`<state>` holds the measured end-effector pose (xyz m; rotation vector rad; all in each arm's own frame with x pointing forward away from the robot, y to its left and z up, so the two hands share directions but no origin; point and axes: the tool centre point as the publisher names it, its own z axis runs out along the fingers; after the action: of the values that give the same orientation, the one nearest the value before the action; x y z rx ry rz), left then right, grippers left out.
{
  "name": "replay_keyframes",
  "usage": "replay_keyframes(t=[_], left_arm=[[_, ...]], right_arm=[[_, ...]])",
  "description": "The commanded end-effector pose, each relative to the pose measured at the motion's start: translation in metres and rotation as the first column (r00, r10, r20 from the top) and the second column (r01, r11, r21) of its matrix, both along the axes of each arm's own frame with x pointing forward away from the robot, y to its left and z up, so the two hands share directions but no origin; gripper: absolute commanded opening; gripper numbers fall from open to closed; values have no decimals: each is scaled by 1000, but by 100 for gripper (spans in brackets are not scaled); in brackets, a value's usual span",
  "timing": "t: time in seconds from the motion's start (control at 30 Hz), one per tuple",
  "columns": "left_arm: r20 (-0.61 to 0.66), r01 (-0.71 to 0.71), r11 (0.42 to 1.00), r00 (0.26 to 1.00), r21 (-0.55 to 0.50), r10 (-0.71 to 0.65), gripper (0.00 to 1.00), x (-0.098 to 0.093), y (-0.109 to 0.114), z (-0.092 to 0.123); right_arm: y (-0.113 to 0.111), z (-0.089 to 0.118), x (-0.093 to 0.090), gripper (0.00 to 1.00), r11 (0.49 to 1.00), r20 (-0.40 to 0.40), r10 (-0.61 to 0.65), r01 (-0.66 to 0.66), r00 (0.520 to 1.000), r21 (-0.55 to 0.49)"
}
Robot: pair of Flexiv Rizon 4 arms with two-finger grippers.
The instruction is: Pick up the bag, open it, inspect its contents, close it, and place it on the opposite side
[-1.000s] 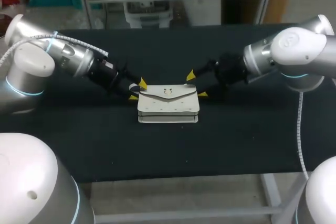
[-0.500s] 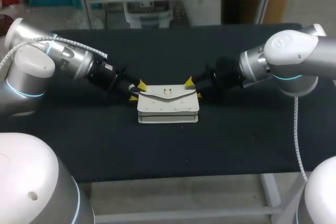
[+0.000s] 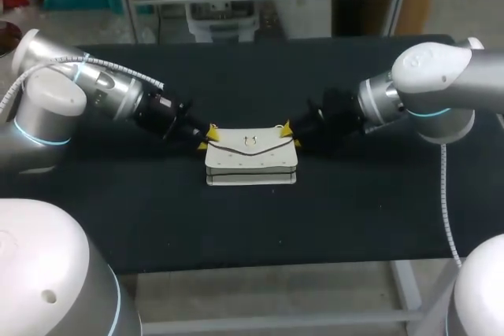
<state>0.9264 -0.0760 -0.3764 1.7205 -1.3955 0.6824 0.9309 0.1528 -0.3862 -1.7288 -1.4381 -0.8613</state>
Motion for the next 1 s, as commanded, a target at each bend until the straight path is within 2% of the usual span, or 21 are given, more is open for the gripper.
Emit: replay_keyframes(t=[0.03, 0.13, 0.17, 0.23, 0.27, 0.37, 0.4, 0.43, 0.47, 0.5, 0.8, 0.83, 0.87, 0.9, 0.93, 0.97, 1.0], left_arm=[[19, -12, 1000, 1000, -2, 12, 35, -7, 0, -1], [27, -14, 1000, 1000, 0, 14, 40, -9, -3, -2], [28, -14, 1000, 1000, 0, 14, 40, -10, -4, -3], [27, -12, 1000, 1000, 0, 12, 39, -10, -5, -4], [21, -11, 1000, 1000, -1, 11, 38, -9, -6, -5], [17, -11, 1000, 1000, -3, 11, 34, -9, -7, -6], [15, -10, 1000, 1000, -5, 10, 32, -9, -8, -6], [14, -9, 1000, 1000, -5, 9, 22, -9, -9, -6], [13, -9, 1000, 1000, -5, 9, 5, -9, -10, -6], [12, -8, 1000, 1000, -5, 8, 0, -9, -11, -6], [38, -20, 1000, 999, 18, 19, 0, -14, -10, -2], [40, -23, 1000, 999, 20, 23, 13, -14, -10, -2], [40, -27, 999, 999, 20, 26, 44, -15, -9, -1], [42, -32, 999, 999, 19, 32, 74, -16, -7, 1], [45, -38, 999, 998, 17, 37, 93, -17, -6, 2], [50, -43, 999, 998, 15, 42, 100, -18, -4, 4], [54, -46, 999, 997, 12, 46, 100, -20, -2, 6]], right_arm=[[-2, 6, 0, 100, 1000, 11, 4, -4, 1000, 2], [-2, 7, 0, 100, 1000, 15, 4, -4, 1000, 1], [-1, 6, 0, 93, 1000, 14, 5, -5, 1000, 2], [-1, 5, 0, 76, 1000, 8, 4, -4, 1000, 9], [0, 5, 0, 48, 1000, 4, 3, -3, 1000, 12], [1, 4, 0, 31, 1000, 0, 4, -4, 1000, 15], [2, 4, 0, 12, 1000, -1, 4, -4, 1000, 15], [3, 4, 0, 0, 1000, -2, 7, -7, 1000, 14], [5, 4, 0, 0, 1000, -2, 11, -11, 1000, 13], [6, 4, -1, 0, 1000, -2, 13, -13, 1000, 12], [1, 8, -1, 0, 1000, 25, 27, -27, 999, -9], [0, 9, -1, 0, 999, 29, 42, -42, 999, -14], [0, 10, -1, 0, 999, 28, 46, -45, 999, -14], [-1, 12, -1, 33, 999, 28, 43, -42, 999, -19], [-3, 13, -2, 100, 999, 29, 42, -41, 999, -22], [-5, 14, -2, 100, 999, 29, 41, -40, 999, -24], [-7, 15, -2, 100, 999, 29, 39, -39, 999, -25]])
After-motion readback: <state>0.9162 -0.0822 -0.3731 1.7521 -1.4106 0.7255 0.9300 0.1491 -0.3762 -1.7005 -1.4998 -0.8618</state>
